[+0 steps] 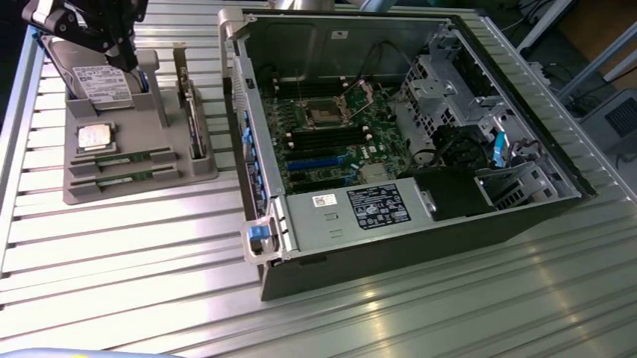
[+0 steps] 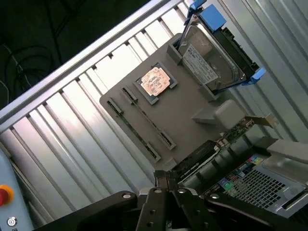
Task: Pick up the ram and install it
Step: 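Pick up the ram and move it above insertion slot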
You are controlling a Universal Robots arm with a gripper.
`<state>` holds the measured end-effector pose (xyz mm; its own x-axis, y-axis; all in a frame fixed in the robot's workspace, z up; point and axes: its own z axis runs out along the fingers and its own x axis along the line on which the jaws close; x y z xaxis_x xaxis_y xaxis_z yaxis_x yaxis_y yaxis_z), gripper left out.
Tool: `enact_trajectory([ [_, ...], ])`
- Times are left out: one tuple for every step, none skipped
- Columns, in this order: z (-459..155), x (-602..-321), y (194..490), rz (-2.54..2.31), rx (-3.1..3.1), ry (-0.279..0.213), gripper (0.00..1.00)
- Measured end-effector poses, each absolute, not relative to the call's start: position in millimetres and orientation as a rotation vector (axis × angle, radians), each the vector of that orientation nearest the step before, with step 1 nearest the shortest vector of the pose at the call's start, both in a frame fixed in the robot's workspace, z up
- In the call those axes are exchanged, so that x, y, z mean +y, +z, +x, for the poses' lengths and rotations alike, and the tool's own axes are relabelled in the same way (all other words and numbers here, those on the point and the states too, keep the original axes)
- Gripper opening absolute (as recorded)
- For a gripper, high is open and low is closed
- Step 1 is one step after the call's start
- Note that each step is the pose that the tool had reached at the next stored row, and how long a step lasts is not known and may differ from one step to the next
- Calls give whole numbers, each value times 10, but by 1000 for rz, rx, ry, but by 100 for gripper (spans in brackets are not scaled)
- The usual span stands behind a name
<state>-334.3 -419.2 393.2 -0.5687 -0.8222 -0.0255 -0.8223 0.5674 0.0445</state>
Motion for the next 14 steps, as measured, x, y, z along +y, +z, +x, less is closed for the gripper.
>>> enact_trajectory([
  [-3343, -4192, 3932, -1501, 2757, 81, 10],
  [-3343, -4192, 3932, -1533, 2741, 81, 10],
  [-3343, -4192, 3932, -1576, 2717, 81, 10],
  [-3343, -4192, 3932, -1603, 2701, 81, 10],
  [-3343, -4192, 3932, -1632, 2685, 81, 10],
  [-3343, -4192, 3932, -1661, 2667, 81, 10],
  [-3343, -4192, 3932, -1709, 2638, 81, 10],
  [-3343, -4192, 3932, -1740, 2618, 81, 10],
  [-3343, -4192, 3932, -1758, 2607, 81, 10],
  [-3343, -4192, 3932, -1790, 2586, 81, 10],
  [-3343, -4192, 3932, -1820, 2566, 80, 10],
  [-3343, -4192, 3932, -1851, 2544, 80, 10],
  [-3343, -4192, 3932, -1867, 2533, 80, 10],
  [-3343, -4192, 3932, -1884, 2520, 80, 10],
])
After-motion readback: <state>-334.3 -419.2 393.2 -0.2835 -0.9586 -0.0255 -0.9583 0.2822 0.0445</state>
